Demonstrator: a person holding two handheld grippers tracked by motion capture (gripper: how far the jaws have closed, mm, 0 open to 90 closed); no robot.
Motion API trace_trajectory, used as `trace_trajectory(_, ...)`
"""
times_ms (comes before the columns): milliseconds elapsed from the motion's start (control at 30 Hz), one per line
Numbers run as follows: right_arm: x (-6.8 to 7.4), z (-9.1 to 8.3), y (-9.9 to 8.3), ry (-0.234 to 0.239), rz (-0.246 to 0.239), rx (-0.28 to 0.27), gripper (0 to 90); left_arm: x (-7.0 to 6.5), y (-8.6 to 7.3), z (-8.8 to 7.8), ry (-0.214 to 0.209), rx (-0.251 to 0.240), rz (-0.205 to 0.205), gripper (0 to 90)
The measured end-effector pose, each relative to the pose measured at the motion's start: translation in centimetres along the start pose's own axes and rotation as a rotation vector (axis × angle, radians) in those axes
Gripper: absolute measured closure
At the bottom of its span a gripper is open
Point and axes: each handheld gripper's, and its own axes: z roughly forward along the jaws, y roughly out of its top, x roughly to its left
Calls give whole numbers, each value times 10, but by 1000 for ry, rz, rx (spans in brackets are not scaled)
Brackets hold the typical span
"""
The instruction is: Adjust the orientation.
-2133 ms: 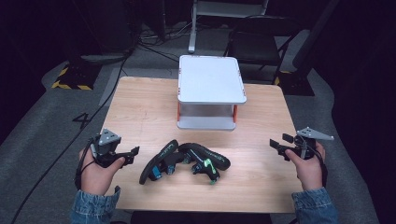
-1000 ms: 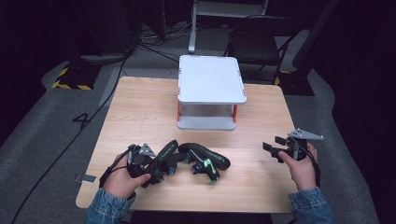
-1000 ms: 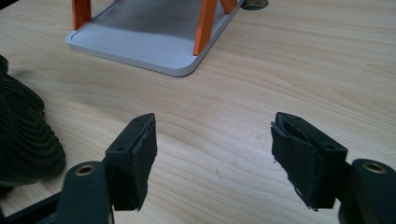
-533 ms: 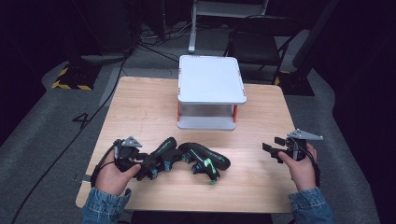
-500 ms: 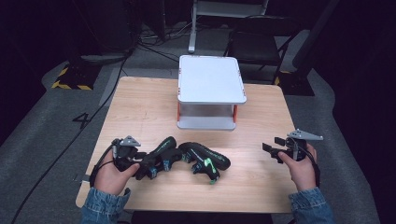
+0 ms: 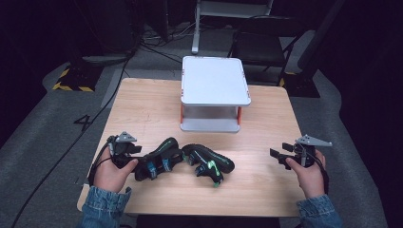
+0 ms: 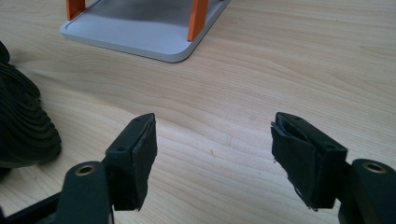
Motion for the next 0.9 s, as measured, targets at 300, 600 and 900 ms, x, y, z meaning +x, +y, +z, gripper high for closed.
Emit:
trace_trajectory(300,-2,-3,-5,-9,7,6,315,25,-5,0,164,-20,-35,498)
trace_trajectory(600,-1,-4,-8,-12,5,7,315,47,-16,13,244,52,-79,415)
trace_trajectory(900,-1,-4,-7,-9,4,4,314,44,-10,-9,261,-72,-135,368)
